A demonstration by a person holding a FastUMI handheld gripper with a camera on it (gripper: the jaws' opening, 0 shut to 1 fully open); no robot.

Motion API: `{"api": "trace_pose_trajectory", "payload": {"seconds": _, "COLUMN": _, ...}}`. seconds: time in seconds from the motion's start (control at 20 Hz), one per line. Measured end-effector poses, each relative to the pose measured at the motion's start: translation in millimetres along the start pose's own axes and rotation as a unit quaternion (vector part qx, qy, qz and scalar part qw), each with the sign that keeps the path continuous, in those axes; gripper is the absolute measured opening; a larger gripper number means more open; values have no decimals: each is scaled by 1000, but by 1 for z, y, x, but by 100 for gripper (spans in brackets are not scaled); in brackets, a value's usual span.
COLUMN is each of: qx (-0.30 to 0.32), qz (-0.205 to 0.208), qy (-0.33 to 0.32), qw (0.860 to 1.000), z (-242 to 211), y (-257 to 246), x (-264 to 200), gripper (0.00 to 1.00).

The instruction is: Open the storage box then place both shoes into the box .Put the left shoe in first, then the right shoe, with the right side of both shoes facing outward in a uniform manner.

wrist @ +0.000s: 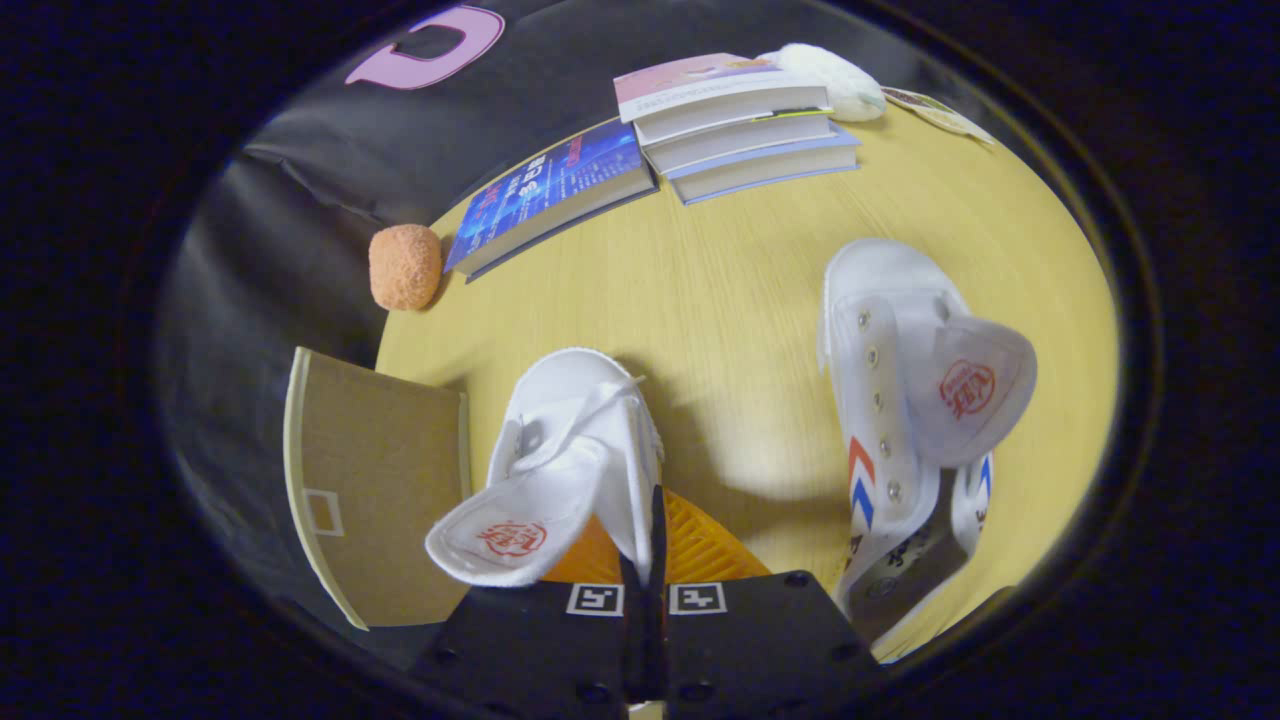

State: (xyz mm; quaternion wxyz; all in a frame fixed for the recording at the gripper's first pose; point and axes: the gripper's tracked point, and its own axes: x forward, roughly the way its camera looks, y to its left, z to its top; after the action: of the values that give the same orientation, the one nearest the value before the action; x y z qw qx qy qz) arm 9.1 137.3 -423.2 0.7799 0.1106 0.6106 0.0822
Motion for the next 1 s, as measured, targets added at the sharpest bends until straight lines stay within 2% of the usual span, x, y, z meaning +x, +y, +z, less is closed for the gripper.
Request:
{"api": "trace_pose_trajectory", "payload": {"seconds": 0.25, "qx": 60, "qz": 77, "qy": 19, "qw": 995, "z": -13, "y": 46, "x": -49, "gripper": 3}}
{"api": "trace_pose_trajectory", "payload": {"seconds": 0.5, "qx": 114, "qz": 180, "qy": 23, "qw": 977, "z": -10, "y": 121, "x": -112, "gripper": 3}}
{"api": "trace_pose_trajectory", "payload": {"seconds": 0.8, "qx": 101, "qz": 236, "qy": -15, "qw": 966, "z": 1, "y": 216, "x": -152, "gripper": 3}}
{"api": "trace_pose_trajectory", "payload": {"seconds": 1.0, "qx": 95, "qz": 263, "qy": -3, "qw": 960, "z": -12, "y": 283, "x": -146, "gripper": 2}}
